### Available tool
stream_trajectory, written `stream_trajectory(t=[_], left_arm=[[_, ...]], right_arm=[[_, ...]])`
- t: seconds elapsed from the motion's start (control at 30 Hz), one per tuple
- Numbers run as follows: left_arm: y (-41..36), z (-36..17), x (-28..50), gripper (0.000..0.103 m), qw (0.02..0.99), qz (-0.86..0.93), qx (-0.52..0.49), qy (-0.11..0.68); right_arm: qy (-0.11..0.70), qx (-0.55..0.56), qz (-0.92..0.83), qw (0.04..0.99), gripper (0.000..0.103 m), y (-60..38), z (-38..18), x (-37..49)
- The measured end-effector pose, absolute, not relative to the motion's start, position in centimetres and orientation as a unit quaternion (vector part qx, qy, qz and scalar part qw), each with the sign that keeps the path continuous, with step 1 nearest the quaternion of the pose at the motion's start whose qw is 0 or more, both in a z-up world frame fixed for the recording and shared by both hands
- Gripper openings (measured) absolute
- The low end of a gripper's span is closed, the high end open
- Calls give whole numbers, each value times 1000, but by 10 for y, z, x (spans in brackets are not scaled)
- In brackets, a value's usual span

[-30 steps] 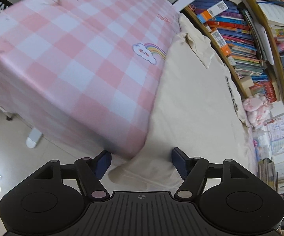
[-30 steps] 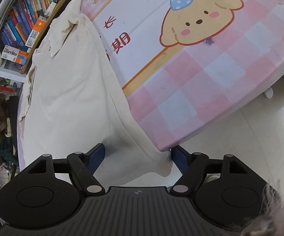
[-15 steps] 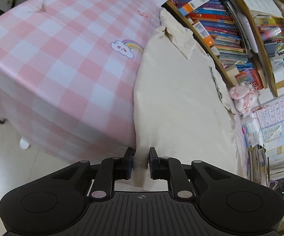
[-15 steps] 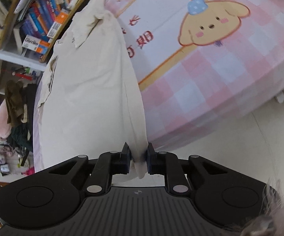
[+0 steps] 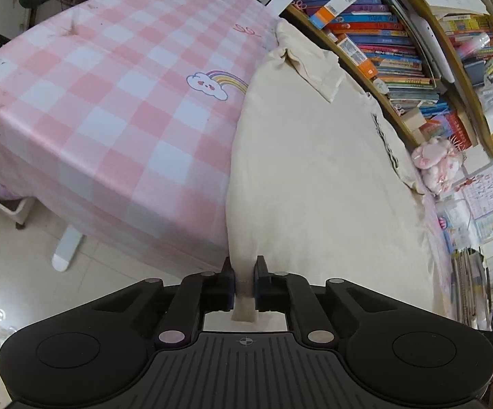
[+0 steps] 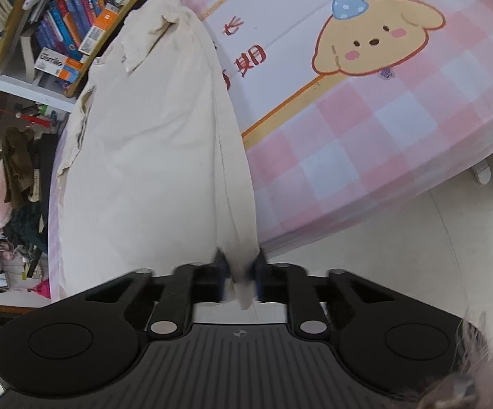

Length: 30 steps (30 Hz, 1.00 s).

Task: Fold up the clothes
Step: 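Grasp the shirt side edge with both grippers, then lift the side edge with both grippers and fold it over the shirt body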

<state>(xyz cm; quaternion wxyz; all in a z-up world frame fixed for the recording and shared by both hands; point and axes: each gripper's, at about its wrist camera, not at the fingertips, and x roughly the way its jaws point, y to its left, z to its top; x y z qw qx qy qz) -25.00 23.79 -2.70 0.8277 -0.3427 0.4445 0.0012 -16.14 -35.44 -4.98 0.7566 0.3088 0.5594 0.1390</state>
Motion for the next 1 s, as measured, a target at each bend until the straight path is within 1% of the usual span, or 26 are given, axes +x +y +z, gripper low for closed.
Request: stream_trajectory(t=[0.37,0.87,0.93,1.0], left_arm=[[219,-20,-273,8,822,4,-349,450],[172,-38,-321,8,790,0,-352,502],[165,-34,-326,8,796,-23,-368,479],[164,-23,-330,8,809,-40,-398,432]], right_arm=[[561,298,162,755,8,-374,-31,-172],[615,294,172,711,8,-418,-51,-208],[625,291,179,702,8,-421,-54,-213],[627,294,191,695,8,-422,-53,-215]])
